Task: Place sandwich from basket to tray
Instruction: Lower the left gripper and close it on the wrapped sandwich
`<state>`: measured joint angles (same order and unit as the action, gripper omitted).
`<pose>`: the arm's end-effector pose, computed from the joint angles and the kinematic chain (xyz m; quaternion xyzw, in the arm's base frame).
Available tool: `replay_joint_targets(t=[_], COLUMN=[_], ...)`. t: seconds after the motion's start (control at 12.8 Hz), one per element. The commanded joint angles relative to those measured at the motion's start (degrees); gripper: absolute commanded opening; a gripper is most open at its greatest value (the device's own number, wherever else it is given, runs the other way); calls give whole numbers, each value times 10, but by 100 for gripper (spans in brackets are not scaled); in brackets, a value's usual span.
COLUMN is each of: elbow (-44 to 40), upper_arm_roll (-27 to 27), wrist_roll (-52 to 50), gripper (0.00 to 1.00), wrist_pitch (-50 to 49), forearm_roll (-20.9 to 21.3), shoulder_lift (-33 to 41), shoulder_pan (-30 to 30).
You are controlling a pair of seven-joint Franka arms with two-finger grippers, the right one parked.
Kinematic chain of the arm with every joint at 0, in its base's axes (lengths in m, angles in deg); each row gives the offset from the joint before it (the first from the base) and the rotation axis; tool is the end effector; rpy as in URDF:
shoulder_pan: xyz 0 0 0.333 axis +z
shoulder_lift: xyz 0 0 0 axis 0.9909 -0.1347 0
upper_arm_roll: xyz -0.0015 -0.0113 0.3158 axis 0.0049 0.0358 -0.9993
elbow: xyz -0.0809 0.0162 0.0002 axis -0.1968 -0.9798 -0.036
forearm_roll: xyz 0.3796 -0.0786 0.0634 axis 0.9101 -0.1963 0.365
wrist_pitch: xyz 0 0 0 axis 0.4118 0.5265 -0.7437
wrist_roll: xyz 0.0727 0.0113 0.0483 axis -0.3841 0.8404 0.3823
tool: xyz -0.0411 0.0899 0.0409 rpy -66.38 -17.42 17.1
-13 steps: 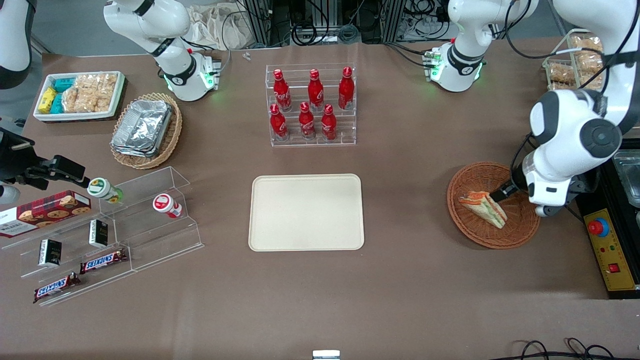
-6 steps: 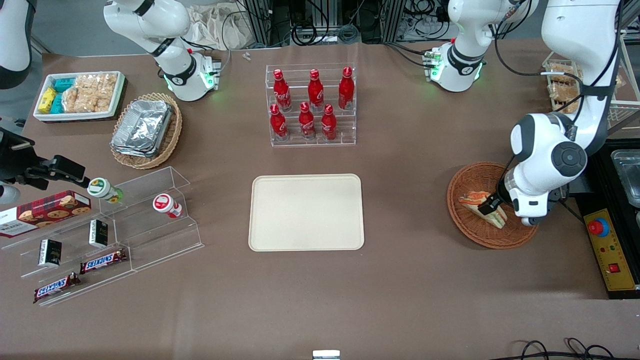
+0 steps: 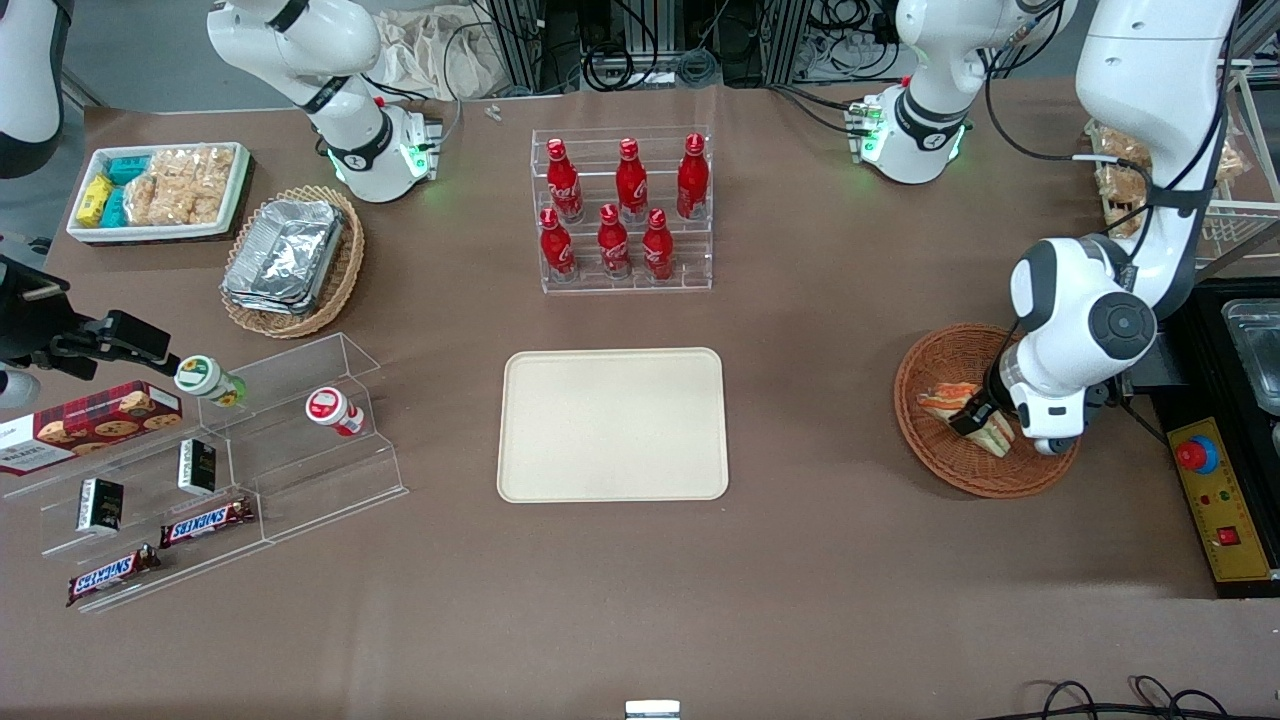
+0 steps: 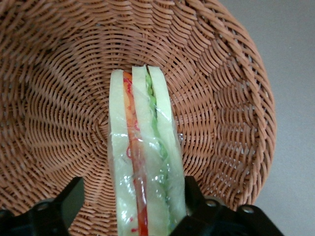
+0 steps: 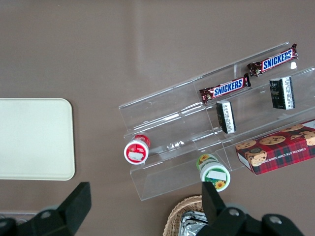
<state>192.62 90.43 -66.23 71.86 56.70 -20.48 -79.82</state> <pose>0.5596 -0.0156 0.2413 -0.9197 -0.3920 0.0225 0.0071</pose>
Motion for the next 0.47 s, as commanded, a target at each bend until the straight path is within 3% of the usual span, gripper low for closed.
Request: replay_joint_targets(t=[0.0, 0.16, 0.24, 0.39], elbow=[12, 2, -5, -47], upper_arm_roll=[-2, -2, -2, -1], wrist_roll=[-21, -35, -37, -39], gripper=[49, 6, 0, 0], wrist_pitch=[30, 24, 8, -92], forearm_roll=[-2, -1, -1, -1], shoulder_lift=[-2, 1, 7, 39], shoulder_pan=[0, 0, -3, -3])
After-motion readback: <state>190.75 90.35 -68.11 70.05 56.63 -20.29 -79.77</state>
